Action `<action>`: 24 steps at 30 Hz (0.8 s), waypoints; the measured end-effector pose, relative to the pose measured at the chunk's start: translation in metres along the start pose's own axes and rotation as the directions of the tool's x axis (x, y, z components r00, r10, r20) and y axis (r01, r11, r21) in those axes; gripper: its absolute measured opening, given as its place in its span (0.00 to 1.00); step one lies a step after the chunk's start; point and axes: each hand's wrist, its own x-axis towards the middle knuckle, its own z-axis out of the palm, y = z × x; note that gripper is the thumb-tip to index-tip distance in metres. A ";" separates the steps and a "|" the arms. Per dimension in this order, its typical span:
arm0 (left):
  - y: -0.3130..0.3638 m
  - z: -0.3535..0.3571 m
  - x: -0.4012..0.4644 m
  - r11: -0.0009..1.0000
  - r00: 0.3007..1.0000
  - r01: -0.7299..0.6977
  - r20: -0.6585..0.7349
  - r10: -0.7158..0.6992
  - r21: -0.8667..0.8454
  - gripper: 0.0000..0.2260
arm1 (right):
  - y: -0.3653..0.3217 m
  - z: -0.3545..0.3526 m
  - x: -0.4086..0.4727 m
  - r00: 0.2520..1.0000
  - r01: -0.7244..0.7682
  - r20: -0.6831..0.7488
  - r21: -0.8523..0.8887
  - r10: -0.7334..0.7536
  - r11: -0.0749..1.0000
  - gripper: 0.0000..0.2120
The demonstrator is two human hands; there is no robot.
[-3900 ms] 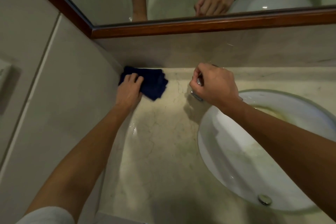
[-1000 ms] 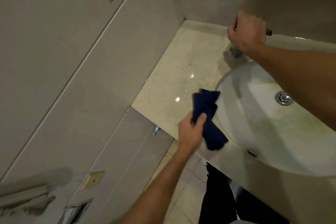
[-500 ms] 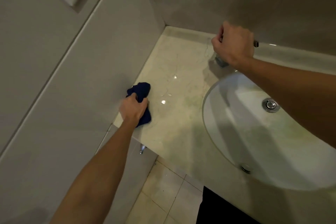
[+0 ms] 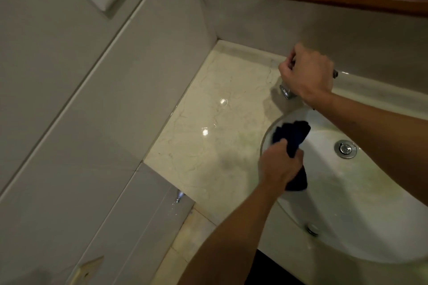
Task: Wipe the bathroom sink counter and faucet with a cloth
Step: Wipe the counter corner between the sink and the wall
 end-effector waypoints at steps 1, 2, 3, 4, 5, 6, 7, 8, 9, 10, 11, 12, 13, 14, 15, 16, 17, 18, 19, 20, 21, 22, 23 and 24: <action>-0.001 0.000 -0.007 0.995 0.999 0.041 0.029 -0.038 -0.092 0.13 | 0.000 0.000 0.000 1.000 -0.002 0.002 0.004 0.002 1.000 0.12; -0.006 -0.002 -0.013 0.977 0.997 0.077 0.031 -0.072 -0.200 0.12 | 0.000 0.000 0.000 1.000 -0.004 0.004 0.008 0.004 1.000 0.12; -0.010 -0.008 -0.016 0.943 0.994 0.108 0.023 -0.106 -0.314 0.11 | 0.000 0.000 0.000 1.000 -0.005 0.006 0.012 0.005 1.000 0.12; -0.015 -0.019 -0.018 0.901 0.991 0.129 0.013 -0.136 -0.414 0.10 | 0.001 0.000 -0.001 1.000 -0.004 0.010 0.019 0.004 1.000 0.11; -0.018 -0.034 -0.016 0.855 0.987 0.139 -0.002 -0.161 -0.500 0.08 | 0.002 0.000 -0.001 1.000 -0.002 0.013 0.028 0.001 1.000 0.11; -0.021 -0.052 -0.011 0.805 0.983 0.138 -0.018 -0.181 -0.577 0.07 | 0.002 0.000 -0.001 1.000 -0.002 0.013 0.035 0.002 0.999 0.10; -0.022 -0.074 -0.004 0.759 0.978 0.140 -0.031 -0.206 -0.635 0.05 | 0.002 0.000 -0.001 1.000 -0.004 0.016 0.040 0.003 0.999 0.10; -0.024 -0.098 0.005 0.729 0.973 0.130 -0.054 -0.223 -0.672 0.04 | 0.001 0.000 0.000 1.000 -0.007 0.018 0.046 0.006 0.999 0.10; -0.028 -0.123 0.017 0.727 0.970 0.110 -0.086 -0.226 -0.678 0.03 | 0.001 -0.001 0.000 1.000 -0.014 0.017 0.052 0.013 0.999 0.10; -0.034 -0.148 0.029 0.744 0.967 0.083 -0.126 -0.220 -0.663 0.03 | 0.000 -0.001 0.001 0.999 -0.026 0.019 0.058 0.025 0.998 0.10; -0.043 -0.172 0.043 0.786 0.960 0.063 -0.178 -0.217 -0.615 0.04 | 0.000 -0.002 0.001 0.999 -0.040 0.026 0.059 0.039 0.997 0.10; -0.054 -0.193 0.060 0.844 0.948 0.051 -0.240 -0.209 -0.534 0.05 | -0.001 -0.002 0.001 0.998 -0.049 0.032 0.056 0.047 0.997 0.11; -0.064 -0.210 0.077 0.902 0.933 0.050 -0.303 -0.195 -0.428 0.08 | -0.002 -0.003 0.001 0.998 -0.053 0.037 0.053 0.051 0.997 0.11; -0.073 -0.223 0.095 0.950 0.918 0.065 -0.356 -0.177 -0.305 0.11 | -0.002 -0.003 0.000 0.998 -0.055 0.039 0.051 0.053 0.997 0.11; -0.081 -0.231 0.113 0.981 0.907 0.088 -0.393 -0.150 -0.170 0.14 | -0.003 -0.003 0.001 0.998 -0.056 0.039 0.054 0.054 0.997 0.11; -0.086 -0.233 0.130 0.993 0.904 0.111 -0.411 -0.117 -0.039 0.15 | -0.002 -0.003 0.001 0.998 -0.060 0.040 0.059 0.057 0.996 0.11; -0.088 -0.230 0.145 0.991 0.908 0.121 -0.411 -0.085 0.063 0.15 | -0.002 -0.003 0.001 0.997 -0.066 0.042 0.059 0.064 0.996 0.11; -0.090 -0.224 0.160 0.984 0.916 0.123 -0.397 -0.061 0.131 0.16 | -0.002 -0.002 0.002 0.997 -0.071 0.045 0.055 0.069 0.996 0.11; -0.091 -0.214 0.173 0.975 0.927 0.126 -0.372 -0.051 0.181 0.16 | -0.001 -0.001 0.002 0.996 -0.073 0.047 0.049 0.071 0.996 0.11; -0.090 -0.202 0.185 0.965 0.936 0.133 -0.350 -0.047 0.227 0.16 | 0.000 0.000 0.002 0.996 -0.074 0.045 0.048 0.072 0.996 0.10; -0.086 -0.188 0.195 0.956 0.943 0.140 -0.330 -0.049 0.258 0.15 | 0.000 0.001 0.002 0.996 -0.074 0.045 0.051 0.072 0.996 0.10; -0.081 -0.173 0.202 0.954 0.948 0.141 -0.314 -0.053 0.264 0.15 | 0.000 0.002 0.002 0.996 -0.075 0.044 0.049 0.073 0.996 0.10; -0.073 -0.159 0.208 0.960 0.950 0.132 -0.307 -0.052 0.246 0.14 | 0.000 0.002 0.003 0.996 -0.076 0.043 0.043 0.074 0.996 0.10; -0.065 -0.145 0.214 0.967 0.950 0.116 -0.308 -0.041 0.228 0.13 | 0.001 0.003 0.003 0.996 -0.078 0.043 0.035 0.076 0.996 0.09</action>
